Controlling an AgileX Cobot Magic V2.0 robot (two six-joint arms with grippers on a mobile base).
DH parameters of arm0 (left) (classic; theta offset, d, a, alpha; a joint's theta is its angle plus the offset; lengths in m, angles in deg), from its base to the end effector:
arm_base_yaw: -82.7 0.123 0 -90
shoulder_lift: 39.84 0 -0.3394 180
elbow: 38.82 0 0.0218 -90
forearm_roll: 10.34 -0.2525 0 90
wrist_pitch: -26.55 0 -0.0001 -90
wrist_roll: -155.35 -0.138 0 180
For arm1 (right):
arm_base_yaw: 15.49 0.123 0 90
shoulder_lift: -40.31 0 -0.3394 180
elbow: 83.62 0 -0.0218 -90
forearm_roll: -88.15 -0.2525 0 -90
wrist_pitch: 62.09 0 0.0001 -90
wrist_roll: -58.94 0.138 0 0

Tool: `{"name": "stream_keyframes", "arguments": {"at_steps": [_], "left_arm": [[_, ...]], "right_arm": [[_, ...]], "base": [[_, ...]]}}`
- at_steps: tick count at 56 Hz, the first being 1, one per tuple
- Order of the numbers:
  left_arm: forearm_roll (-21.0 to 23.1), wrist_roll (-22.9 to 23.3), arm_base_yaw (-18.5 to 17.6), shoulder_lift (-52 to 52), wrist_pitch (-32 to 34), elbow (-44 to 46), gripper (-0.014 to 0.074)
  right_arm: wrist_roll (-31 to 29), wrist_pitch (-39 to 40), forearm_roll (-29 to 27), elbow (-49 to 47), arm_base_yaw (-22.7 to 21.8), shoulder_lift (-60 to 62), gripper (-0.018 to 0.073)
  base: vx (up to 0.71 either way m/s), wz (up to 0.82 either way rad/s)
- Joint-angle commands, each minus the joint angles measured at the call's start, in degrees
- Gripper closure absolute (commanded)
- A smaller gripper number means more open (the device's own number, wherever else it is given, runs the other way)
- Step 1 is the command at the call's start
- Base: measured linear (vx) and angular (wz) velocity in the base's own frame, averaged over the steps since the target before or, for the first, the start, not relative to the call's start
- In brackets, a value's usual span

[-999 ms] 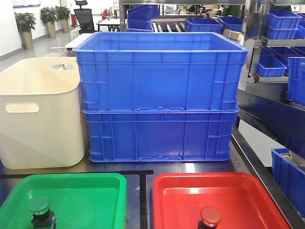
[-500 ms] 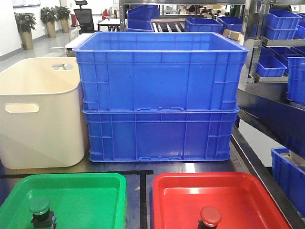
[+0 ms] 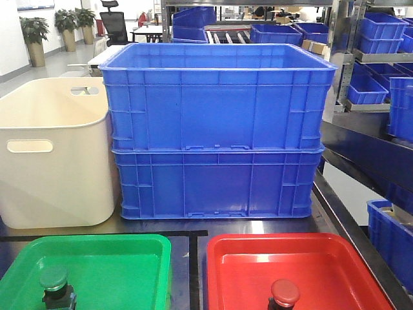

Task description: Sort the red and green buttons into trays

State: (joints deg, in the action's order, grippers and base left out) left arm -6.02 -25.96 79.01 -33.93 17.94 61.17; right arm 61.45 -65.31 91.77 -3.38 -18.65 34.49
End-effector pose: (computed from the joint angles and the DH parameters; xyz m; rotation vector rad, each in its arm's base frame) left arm 0.0501 -0.0048 0.1867 0.0191 1.6502 -0.0978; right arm 0.0506 -0.0033 0.1982 0.0308 1.5581 -0.0615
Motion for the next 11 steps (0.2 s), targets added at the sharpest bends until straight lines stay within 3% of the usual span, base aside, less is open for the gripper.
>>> {"name": "stream_keyframes", "arguments": {"at_steps": [1,11], "left_arm": [[0.64,0.32,0.14,-0.80,4.90,1.48,0.0603],[0.64,0.32,0.14,-0.80,4.90,1.48,0.0603]], "right_arm": [[0.13,4.21,0.03,0.74,-0.24,0.55,0.0571],[0.13,4.21,0.03,0.74,-0.24,0.55,0.0571]], "base": [[0.00,0.00],[0.00,0.00]]}}
